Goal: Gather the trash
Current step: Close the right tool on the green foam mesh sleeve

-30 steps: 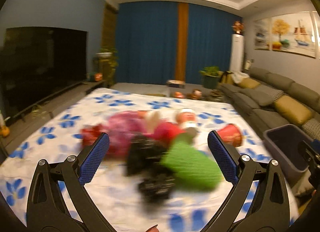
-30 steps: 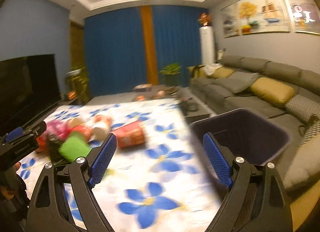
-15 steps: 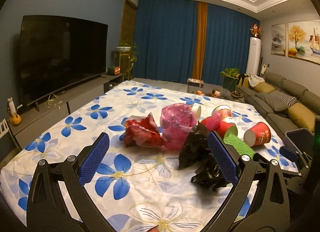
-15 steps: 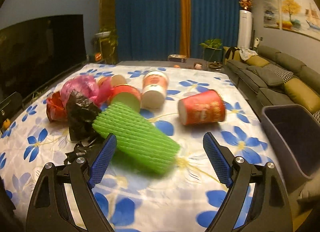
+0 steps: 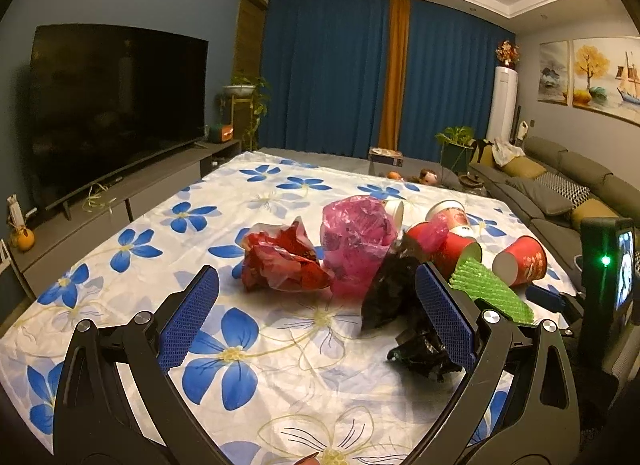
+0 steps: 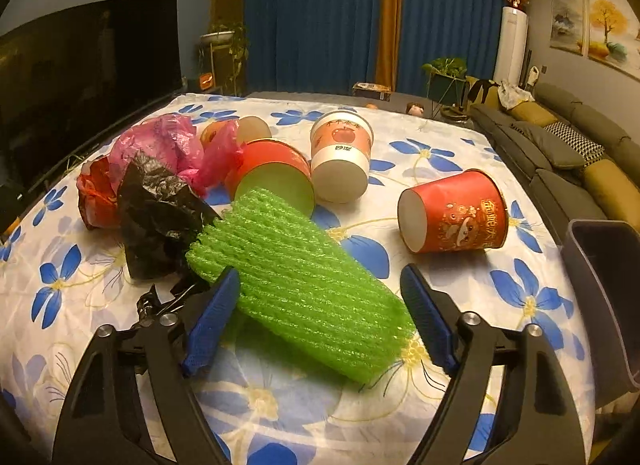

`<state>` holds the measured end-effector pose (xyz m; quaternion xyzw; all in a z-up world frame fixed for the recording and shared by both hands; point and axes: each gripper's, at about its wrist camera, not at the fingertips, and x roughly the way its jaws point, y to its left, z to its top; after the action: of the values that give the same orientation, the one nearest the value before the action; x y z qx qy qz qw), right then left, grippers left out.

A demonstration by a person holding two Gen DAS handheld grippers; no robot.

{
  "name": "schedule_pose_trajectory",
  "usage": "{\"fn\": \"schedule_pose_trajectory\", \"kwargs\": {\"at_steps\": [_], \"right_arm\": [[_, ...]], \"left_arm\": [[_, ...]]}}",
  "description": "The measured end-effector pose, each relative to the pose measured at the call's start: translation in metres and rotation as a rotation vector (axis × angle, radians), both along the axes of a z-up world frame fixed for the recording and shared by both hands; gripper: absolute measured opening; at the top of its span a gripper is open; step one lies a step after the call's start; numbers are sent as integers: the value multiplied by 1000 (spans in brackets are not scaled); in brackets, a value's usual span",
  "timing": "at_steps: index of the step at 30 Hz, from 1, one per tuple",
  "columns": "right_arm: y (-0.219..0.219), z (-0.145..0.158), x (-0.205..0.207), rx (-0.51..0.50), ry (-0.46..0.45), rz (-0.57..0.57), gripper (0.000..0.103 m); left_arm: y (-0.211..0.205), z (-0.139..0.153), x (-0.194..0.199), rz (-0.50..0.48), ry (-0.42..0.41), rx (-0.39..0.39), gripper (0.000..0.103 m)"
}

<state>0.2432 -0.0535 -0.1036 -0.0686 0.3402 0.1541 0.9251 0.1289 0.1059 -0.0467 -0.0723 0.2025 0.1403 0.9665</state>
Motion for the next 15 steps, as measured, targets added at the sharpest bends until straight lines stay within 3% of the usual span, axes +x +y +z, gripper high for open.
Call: {"fn": "schedule_pose_trajectory", "kwargs": {"at_steps": [7,10,15], "right_arm": [[2,-6,4,-1,36,26,26],[-1,-4,-1,16,13,27,18],[-16,8,-17,59,-42,8,16]], "left_arm": [[-7,-4,6,-27,9,0,97],[-10,-6,10,-47,15,1,97],[-12,-12,20,-92,32,-36,97]]}}
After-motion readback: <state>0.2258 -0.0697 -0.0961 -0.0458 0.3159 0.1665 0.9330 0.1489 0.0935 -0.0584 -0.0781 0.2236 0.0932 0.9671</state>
